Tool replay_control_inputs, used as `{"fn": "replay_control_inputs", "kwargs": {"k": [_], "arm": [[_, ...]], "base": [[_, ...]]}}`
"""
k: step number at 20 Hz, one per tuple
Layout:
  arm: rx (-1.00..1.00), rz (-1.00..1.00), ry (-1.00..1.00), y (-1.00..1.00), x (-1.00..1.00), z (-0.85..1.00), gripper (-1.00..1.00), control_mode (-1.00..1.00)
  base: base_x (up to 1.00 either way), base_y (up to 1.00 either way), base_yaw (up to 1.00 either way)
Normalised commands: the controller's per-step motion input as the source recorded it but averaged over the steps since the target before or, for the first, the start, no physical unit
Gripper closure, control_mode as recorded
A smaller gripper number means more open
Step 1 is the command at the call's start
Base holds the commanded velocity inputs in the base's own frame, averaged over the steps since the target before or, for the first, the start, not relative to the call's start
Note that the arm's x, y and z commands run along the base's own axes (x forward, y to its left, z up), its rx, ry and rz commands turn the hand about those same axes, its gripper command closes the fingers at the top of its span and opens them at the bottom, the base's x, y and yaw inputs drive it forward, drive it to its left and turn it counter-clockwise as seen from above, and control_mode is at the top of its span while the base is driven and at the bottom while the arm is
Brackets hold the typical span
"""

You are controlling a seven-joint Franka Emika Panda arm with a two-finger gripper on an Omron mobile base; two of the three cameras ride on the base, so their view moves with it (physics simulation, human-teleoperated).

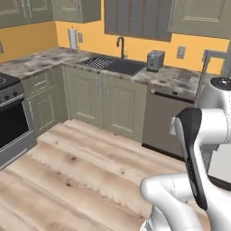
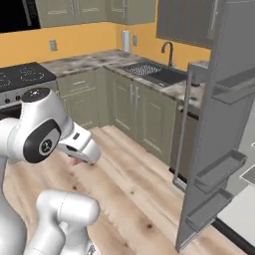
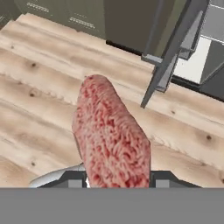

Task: Take the steak from the fridge and place it on the digital scale on the counter by the fridge. Wait a few seconds for a reading, then move it to the plate on the dining counter.

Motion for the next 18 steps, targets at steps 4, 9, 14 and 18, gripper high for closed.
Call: {"fn": "replay_control_inputs", "kwargs": {"k": [4, 9, 14, 18], "arm": [[0.00, 0.00, 0.00, 0.00, 0.00, 0.00, 1.00, 1.00], [0.00, 0.00, 0.00, 0.00, 0.00, 0.00, 1.00, 1.00], [0.00, 0.00, 0.00, 0.00, 0.00, 0.00, 1.00, 1.00], [0.00, 0.00, 0.00, 0.00, 0.00, 0.00, 1.00, 1.00]], "base": [[0.96, 0.77, 0.10], [1.00, 0.59, -0.14], [0.75, 0.50, -0.61], [0.43, 0.47, -0.76]]}}
